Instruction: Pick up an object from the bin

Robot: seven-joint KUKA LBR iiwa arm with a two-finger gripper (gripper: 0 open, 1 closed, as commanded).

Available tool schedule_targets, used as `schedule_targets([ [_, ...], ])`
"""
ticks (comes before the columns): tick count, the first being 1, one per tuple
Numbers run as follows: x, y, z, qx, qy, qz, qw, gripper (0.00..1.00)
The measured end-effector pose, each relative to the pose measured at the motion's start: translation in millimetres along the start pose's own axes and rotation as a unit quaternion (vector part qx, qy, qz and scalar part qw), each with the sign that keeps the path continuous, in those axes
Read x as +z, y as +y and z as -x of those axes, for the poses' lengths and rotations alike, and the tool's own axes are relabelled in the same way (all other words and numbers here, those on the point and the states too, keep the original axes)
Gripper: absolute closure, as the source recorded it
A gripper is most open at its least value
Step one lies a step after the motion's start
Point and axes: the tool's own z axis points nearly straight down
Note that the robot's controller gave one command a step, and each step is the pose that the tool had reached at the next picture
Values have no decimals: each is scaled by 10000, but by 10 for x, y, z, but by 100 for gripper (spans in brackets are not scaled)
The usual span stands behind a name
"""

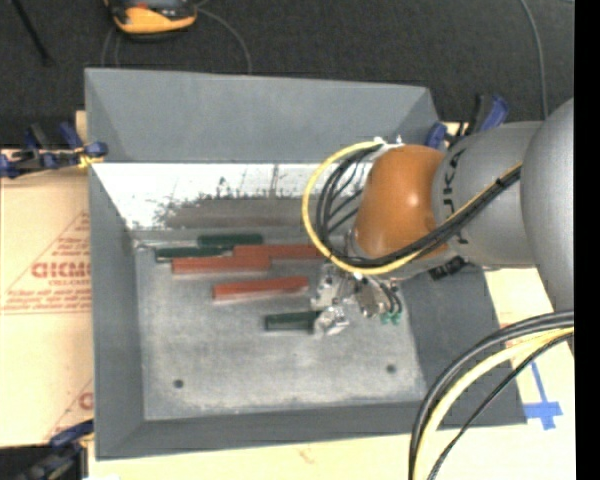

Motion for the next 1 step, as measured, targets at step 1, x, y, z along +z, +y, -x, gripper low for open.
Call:
schedule_targets([
  [1,-1346,38,-30,169,-65,11,9998,100],
])
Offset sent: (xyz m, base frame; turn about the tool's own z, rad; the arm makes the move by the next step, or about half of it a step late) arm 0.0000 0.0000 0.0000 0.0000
